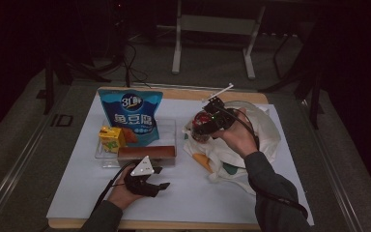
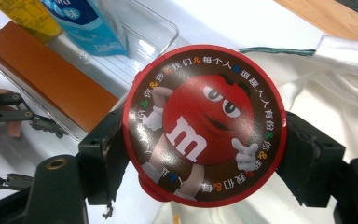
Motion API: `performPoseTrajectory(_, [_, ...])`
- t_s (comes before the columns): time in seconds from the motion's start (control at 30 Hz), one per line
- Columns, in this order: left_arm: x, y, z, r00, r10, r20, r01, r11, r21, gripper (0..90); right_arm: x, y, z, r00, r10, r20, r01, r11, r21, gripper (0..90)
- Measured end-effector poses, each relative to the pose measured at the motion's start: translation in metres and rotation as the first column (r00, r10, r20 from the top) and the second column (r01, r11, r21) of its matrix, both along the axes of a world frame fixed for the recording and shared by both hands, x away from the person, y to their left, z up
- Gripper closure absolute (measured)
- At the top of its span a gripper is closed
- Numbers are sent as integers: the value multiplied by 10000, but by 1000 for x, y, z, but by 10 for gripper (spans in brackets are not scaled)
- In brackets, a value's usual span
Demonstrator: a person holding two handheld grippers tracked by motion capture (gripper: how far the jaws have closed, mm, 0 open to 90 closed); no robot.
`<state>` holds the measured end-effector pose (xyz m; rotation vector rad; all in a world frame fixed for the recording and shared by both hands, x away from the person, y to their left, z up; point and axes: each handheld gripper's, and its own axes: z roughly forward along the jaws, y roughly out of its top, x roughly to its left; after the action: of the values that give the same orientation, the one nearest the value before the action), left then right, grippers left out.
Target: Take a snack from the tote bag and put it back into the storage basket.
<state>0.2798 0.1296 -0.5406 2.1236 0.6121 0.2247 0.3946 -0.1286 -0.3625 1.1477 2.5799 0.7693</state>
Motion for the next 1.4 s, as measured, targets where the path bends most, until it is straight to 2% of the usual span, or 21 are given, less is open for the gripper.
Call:
performPoseTrajectory(0.7, [0, 0, 0, 10000, -8, 29, 8, 10000, 9, 348, -1, 29, 0, 9992, 398, -66, -398, 9992, -6, 258])
performPoseTrajectory(1.4, [0, 0, 0, 10000, -15, 60, 15, 10000, 30, 348, 3, 52, -3, 9988, 452, -196, -452, 9990, 32, 258])
